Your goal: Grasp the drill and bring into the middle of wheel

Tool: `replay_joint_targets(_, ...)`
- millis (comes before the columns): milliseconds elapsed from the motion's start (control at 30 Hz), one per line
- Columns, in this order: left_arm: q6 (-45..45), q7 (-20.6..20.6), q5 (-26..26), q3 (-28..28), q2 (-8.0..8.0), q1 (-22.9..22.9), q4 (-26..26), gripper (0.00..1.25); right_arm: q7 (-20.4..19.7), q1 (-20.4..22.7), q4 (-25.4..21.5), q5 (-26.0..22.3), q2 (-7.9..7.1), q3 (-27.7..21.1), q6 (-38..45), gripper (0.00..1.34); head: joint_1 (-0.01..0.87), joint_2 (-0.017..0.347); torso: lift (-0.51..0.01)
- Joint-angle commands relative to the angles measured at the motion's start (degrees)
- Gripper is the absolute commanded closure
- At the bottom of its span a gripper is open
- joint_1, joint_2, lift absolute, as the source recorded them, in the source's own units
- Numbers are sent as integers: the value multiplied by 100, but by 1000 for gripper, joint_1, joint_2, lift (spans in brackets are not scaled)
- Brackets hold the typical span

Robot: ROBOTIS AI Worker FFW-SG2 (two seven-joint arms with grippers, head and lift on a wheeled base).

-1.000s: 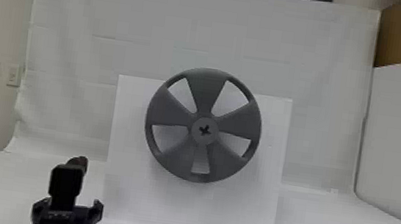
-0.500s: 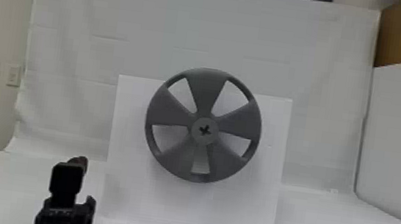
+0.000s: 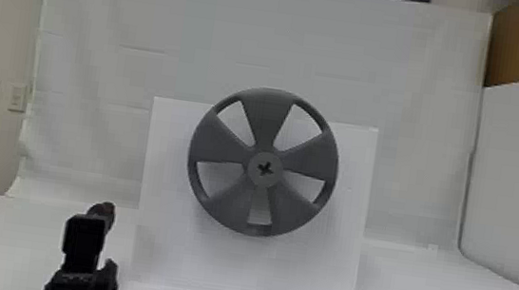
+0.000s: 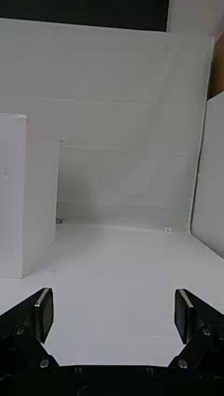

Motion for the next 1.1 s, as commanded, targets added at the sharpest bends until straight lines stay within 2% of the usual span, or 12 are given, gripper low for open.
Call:
replay_joint_targets(0, 44, 0, -8, 17, -9, -4, 26, 739, 7, 0, 0, 0, 2, 0, 0, 289, 0, 0, -406)
replay_joint_targets(267, 167, 0, -25, 52, -26, -21, 34, 878, -2, 0, 0, 0, 2, 0, 0, 289, 0, 0, -406)
replay_joint_targets(500, 211, 0, -69, 52, -26, -30, 43, 903, -2, 0, 0, 0, 2, 0, 0, 289, 0, 0, -406)
replay_joint_targets(867, 8, 123, -175, -9, -26, 31, 43, 1219, -2, 0, 0, 0, 11, 0, 0, 289, 0, 0, -406)
replay_joint_targets(1067, -53, 149, -87, 52, -18, 58, 43, 1220, -2, 0, 0, 0, 11, -17, 0, 289, 0, 0, -406)
